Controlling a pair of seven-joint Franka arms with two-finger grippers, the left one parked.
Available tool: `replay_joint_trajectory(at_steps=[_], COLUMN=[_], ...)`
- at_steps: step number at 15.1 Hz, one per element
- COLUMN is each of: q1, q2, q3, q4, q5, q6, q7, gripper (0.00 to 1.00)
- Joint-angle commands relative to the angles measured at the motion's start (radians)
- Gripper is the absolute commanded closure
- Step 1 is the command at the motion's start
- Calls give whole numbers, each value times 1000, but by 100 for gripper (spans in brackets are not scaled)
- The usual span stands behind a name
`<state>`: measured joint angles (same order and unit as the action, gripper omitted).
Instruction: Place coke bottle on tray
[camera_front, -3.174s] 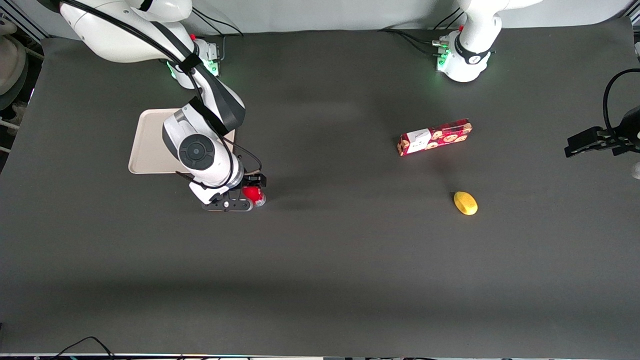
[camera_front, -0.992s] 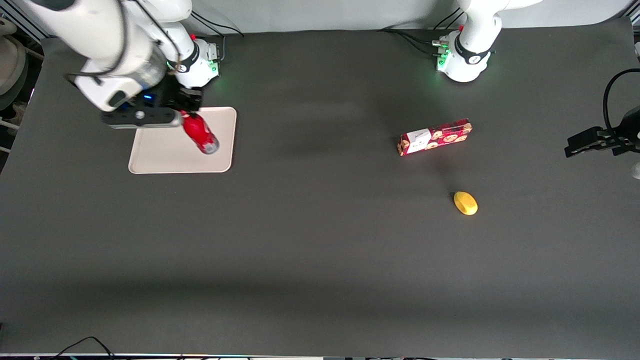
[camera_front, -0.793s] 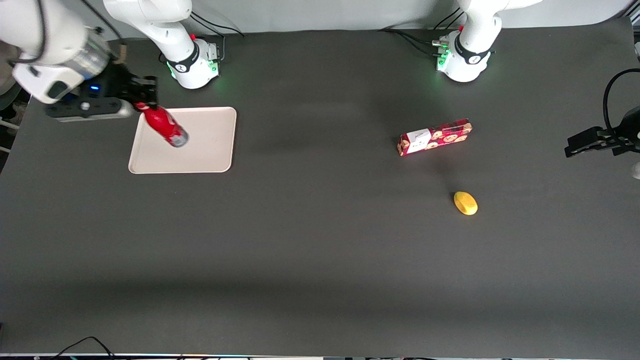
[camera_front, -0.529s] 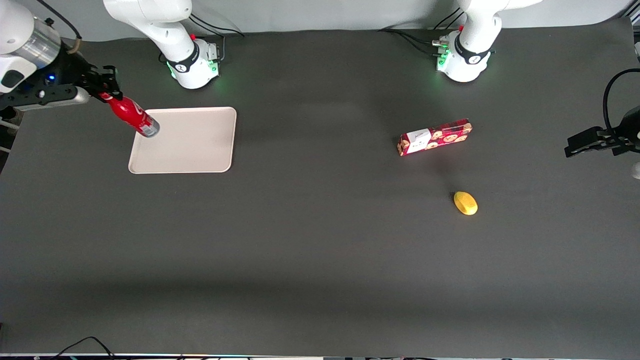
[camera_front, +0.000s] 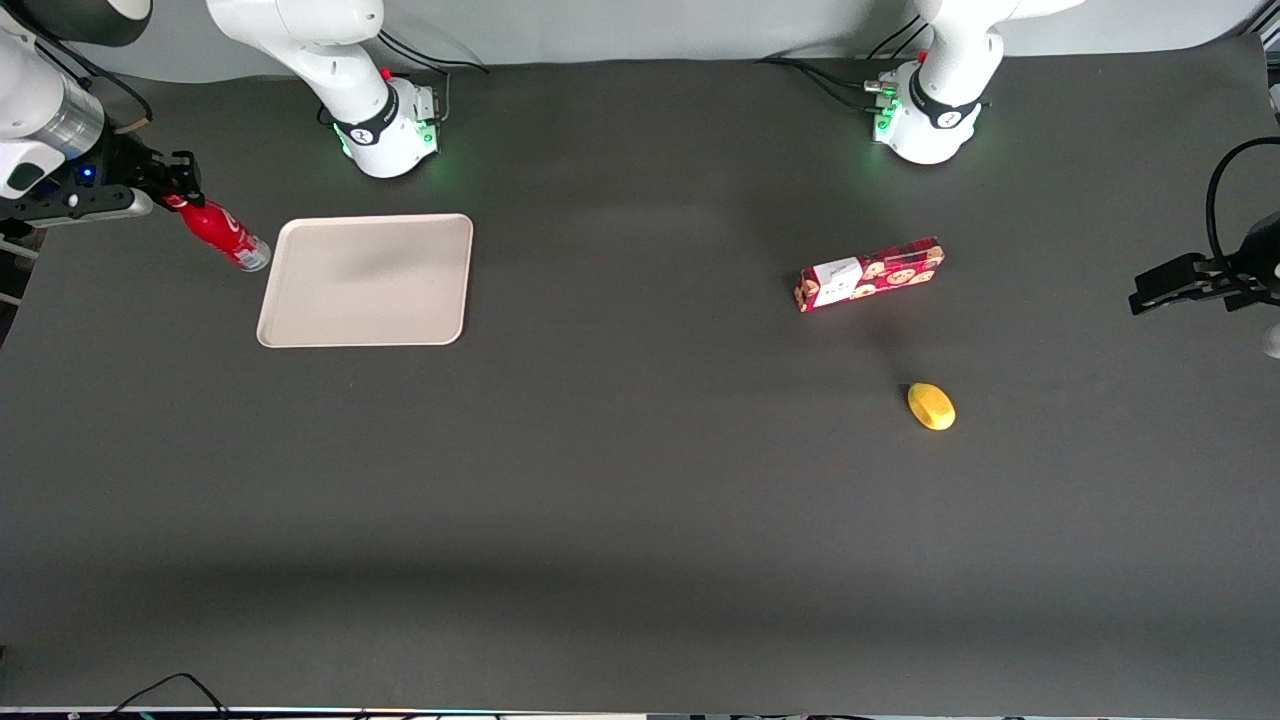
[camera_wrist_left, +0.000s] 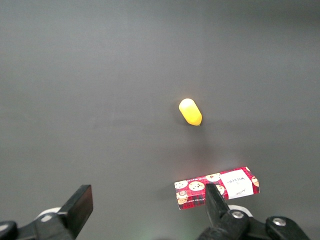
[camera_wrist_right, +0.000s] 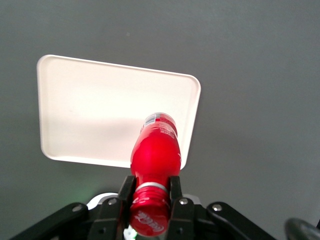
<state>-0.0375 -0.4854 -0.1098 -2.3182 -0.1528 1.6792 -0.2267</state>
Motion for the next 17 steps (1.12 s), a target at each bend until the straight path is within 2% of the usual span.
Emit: replay_joint_trajectory(at_steps=[1, 4, 11, 17], q1=[2, 2, -1, 1], q2=[-18, -4, 160, 241], q3=[-88, -157, -180, -180], q4=[-130, -229, -259, -260], q5=[-48, -119, -117, -105], q6=[138, 263, 413, 476], q7=[-92, -99, -95, -82], gripper=[100, 100, 100, 100])
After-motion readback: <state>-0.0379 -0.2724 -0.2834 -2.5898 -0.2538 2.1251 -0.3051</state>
